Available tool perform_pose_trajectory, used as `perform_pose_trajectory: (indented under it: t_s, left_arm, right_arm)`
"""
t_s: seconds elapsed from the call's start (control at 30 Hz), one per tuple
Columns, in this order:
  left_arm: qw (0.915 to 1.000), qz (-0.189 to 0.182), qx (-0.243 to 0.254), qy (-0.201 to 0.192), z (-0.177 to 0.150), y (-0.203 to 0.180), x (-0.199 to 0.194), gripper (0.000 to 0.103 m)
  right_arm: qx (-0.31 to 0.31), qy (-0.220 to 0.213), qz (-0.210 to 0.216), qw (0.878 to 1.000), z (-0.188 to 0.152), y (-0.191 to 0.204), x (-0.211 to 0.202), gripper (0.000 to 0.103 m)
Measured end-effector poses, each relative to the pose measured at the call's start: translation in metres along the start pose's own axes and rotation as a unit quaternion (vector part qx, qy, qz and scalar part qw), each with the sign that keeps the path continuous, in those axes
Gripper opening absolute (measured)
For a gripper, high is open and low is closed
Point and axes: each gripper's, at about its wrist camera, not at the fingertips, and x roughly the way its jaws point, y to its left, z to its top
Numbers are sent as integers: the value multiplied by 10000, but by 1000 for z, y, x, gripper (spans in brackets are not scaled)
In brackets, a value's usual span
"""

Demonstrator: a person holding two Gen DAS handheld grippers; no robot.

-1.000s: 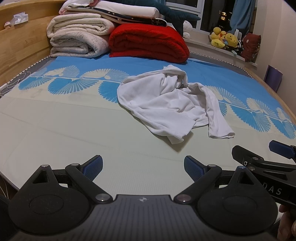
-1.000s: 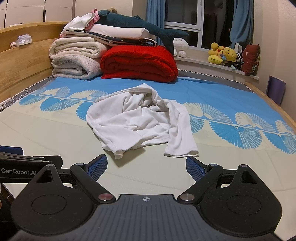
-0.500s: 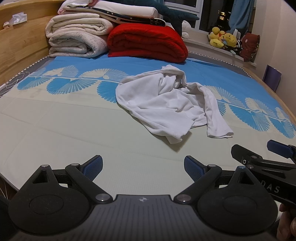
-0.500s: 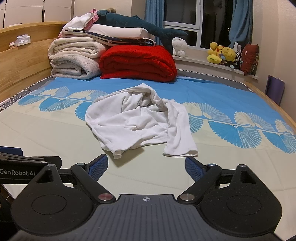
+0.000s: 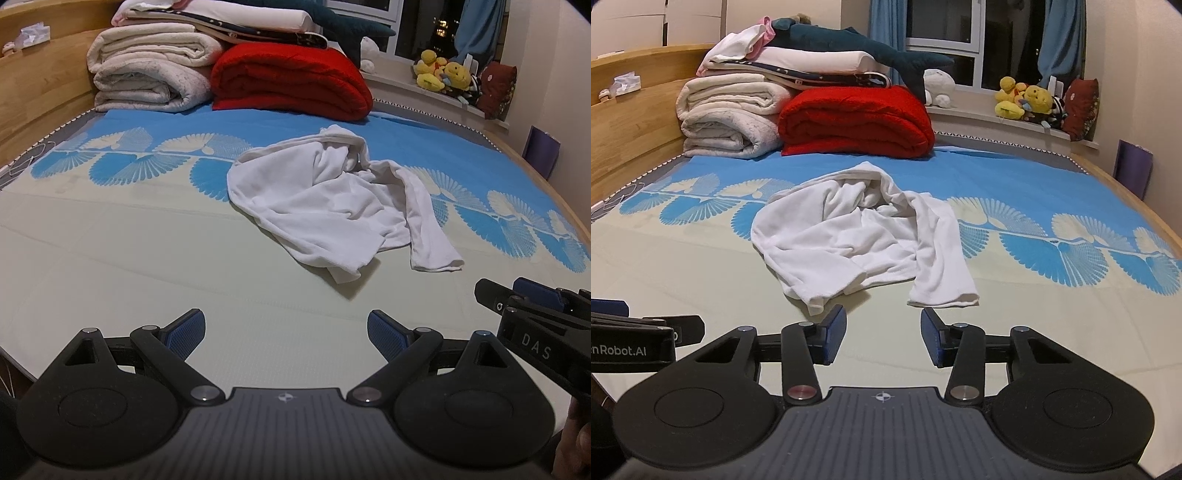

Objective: Fold small clothes

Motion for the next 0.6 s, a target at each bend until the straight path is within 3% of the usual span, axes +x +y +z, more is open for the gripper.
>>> perform_pose_trajectory:
  t_s: [0.2, 0.33, 0.4, 0.6]
  left_arm:
    - [10000, 23, 1, 35, 0, 1, 3, 97]
    - [9994, 218, 54, 267, -2, 7, 9, 97]
    - [9981, 391, 104, 474, -4, 11, 16, 97]
    - [9946, 461, -169, 918, -4, 35, 27, 97]
  right_arm:
    - [229, 505, 164, 9983, -3, 3, 4, 48]
    - [316, 458, 106, 9984, -5, 2, 9, 71]
    - [474, 343, 133, 9982, -5, -3, 16, 73]
    - [646, 702, 208, 9952, 13, -15, 50, 73]
